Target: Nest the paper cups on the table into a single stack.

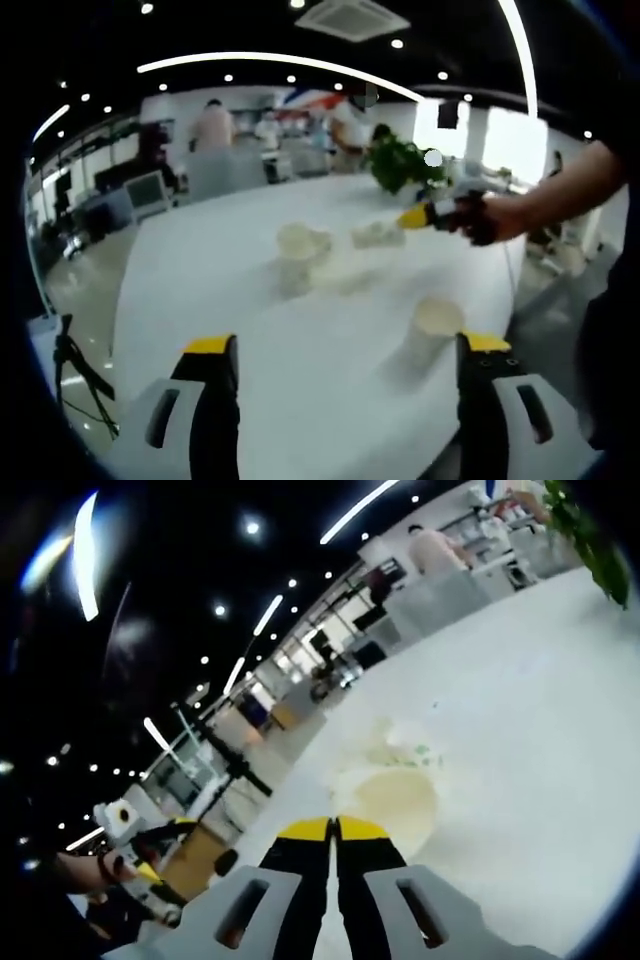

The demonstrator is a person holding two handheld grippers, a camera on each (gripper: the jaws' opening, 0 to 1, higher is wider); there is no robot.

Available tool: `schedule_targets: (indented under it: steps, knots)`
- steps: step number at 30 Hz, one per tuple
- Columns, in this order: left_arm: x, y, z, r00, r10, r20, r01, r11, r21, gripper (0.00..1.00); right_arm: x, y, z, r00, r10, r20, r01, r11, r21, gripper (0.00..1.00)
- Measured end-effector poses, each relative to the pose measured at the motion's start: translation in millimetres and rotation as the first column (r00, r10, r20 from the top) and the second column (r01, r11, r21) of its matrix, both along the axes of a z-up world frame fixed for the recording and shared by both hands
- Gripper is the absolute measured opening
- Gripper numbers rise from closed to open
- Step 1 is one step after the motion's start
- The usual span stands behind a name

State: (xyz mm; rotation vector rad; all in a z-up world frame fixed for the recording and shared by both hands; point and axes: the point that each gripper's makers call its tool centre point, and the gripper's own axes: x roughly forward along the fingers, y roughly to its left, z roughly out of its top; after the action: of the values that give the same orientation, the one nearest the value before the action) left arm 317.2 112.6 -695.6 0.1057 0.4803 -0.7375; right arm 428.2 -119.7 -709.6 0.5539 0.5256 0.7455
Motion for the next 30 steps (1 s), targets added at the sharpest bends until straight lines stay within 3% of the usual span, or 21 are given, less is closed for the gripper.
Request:
schedule_targets:
  steps: [18, 30]
  knots:
    - [-13.8, -6.8, -1.2, 0.999, -0.053, -0.007, 0.053, 0.998, 0.018, 0.88, -32.4, -24.6, 47.9, 0.997, 0.026, 0.072, -0.024, 0.999, -0.026, 0.0]
    - [-20.2, -4.9, -1.3, 0.998, -0.06, -0.008, 0.06, 0.998, 0.024, 0.87, -46.4, -16.9, 89.0, 0.983, 0.113, 0.145, -0.098, 0.99, -0.105, 0.0]
